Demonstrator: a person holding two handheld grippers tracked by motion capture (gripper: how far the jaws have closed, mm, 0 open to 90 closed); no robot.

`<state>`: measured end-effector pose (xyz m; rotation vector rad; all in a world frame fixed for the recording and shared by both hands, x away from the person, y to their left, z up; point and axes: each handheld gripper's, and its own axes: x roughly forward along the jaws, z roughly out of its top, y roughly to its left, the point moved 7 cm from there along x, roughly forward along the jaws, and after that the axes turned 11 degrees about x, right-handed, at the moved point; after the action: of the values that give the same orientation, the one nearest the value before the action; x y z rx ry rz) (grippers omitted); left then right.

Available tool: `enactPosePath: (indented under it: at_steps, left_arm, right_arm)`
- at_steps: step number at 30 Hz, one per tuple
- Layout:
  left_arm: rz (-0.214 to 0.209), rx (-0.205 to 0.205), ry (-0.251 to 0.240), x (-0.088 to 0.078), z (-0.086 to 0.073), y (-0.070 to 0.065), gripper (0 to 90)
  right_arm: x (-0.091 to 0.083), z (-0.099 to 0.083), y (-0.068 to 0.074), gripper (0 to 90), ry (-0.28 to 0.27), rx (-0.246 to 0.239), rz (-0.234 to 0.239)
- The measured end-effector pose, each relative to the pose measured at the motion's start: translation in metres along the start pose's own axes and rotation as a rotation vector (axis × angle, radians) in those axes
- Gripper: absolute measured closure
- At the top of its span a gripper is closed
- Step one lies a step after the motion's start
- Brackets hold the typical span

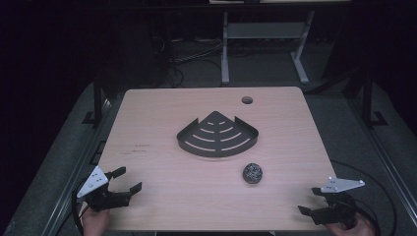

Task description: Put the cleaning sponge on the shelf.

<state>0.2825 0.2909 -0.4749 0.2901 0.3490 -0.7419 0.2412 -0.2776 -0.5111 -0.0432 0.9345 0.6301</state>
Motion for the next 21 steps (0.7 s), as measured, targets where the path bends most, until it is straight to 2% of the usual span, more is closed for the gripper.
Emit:
enactPosePath:
  at_steps: [2, 3, 12, 21]
  left_arm:
    - [-0.005, 0.006, 0.007, 0.001, -0.001, 0.000, 13.3]
    - [-0.004, 0.007, 0.010, 0.002, -0.001, 0.000, 13.3]
    - [-0.012, 0.010, 0.006, 0.005, 0.001, 0.000, 13.3]
    - [-0.017, 0.010, 0.007, 0.006, 0.001, 0.001, 13.3]
  right_arm:
    - [0.001, 0.001, 0.000, 15.4, 0.003, -0.005, -0.001]
    - [0.003, 0.003, 0.002, 15.4, 0.001, -0.023, 0.000]
    - [0.009, 0.008, 0.010, 15.3, 0.026, -0.047, 0.021]
    - [0.020, 0.021, 0.020, 14.8, 0.066, -0.096, 0.044]
